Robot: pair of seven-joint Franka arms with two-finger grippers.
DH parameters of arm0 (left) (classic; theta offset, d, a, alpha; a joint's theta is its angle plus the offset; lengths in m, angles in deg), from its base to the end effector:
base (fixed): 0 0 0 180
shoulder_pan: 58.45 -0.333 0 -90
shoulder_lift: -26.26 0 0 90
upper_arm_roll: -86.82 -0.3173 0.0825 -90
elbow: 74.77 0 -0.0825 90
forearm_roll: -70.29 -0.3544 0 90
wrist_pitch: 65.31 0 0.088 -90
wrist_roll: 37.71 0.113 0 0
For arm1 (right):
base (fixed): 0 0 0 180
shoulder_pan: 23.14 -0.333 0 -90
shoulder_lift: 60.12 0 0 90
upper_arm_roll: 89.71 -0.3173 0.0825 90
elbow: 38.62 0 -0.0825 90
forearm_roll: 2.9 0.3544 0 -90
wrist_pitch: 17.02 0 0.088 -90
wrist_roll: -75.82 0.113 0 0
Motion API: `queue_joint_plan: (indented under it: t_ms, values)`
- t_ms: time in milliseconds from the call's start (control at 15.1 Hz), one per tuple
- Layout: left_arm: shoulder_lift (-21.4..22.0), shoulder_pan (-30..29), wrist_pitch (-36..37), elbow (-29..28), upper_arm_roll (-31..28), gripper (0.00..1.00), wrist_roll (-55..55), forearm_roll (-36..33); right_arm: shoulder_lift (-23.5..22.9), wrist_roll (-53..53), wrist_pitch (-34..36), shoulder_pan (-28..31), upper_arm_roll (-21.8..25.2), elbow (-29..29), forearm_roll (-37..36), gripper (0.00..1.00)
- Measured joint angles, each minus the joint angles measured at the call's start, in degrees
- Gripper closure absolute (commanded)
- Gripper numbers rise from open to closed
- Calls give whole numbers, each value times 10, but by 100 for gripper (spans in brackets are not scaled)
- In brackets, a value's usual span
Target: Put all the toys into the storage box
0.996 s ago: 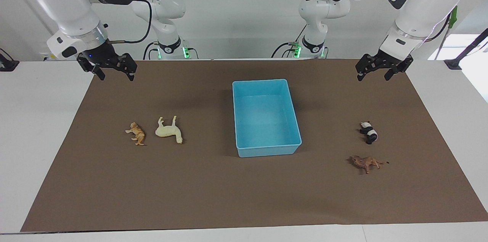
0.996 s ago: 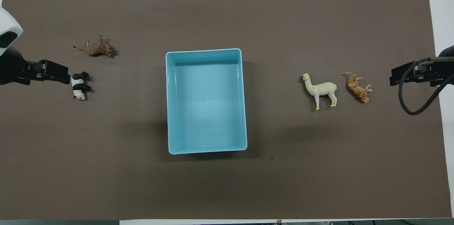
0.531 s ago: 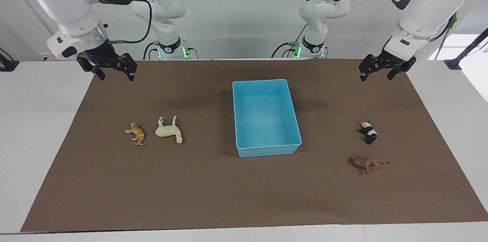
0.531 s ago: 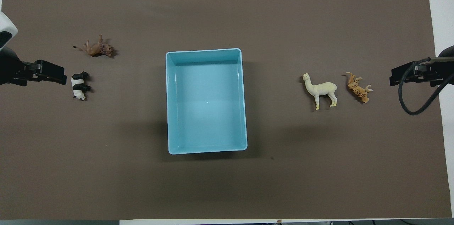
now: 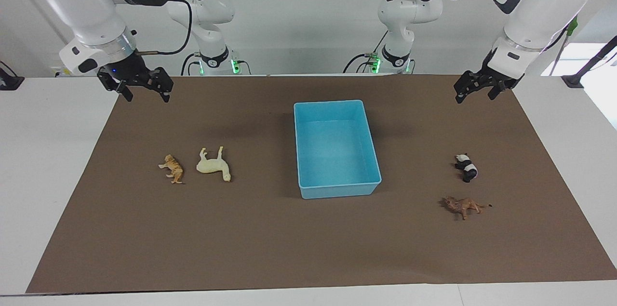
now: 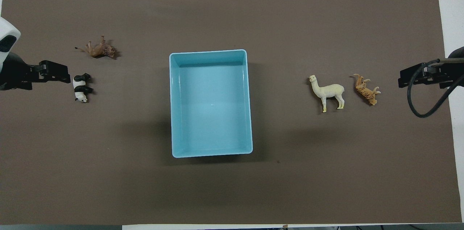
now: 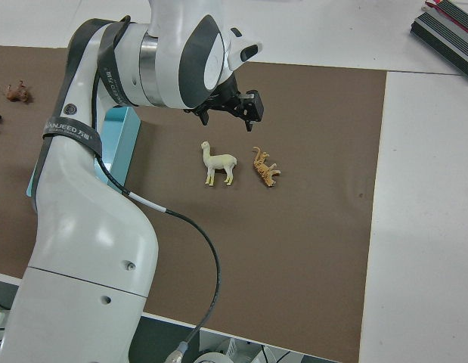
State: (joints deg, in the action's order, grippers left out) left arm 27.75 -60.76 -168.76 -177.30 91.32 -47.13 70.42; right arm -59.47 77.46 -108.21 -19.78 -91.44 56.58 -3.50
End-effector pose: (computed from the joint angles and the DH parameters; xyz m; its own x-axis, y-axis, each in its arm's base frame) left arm 0.5301 -0.0209 0.5562 0.9911 0.1264 0.0414 0.1262 -0.9920 0.0071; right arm 0.5197 -0.0159 0.5874 0.9967 -0.0568 -0.0583 -0.0562 -0.9983 0.0125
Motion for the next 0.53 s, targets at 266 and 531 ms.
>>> queue_joint_plan:
  t_ms: [266,531]
  values:
    - [-21,-2,-107,-48,0,0,-62,0,0,0,0,0,0,0,0,0]
    - [-81,-11,-215,-51,-1,0,-155,-2,0,0,0,0,0,0,0,0]
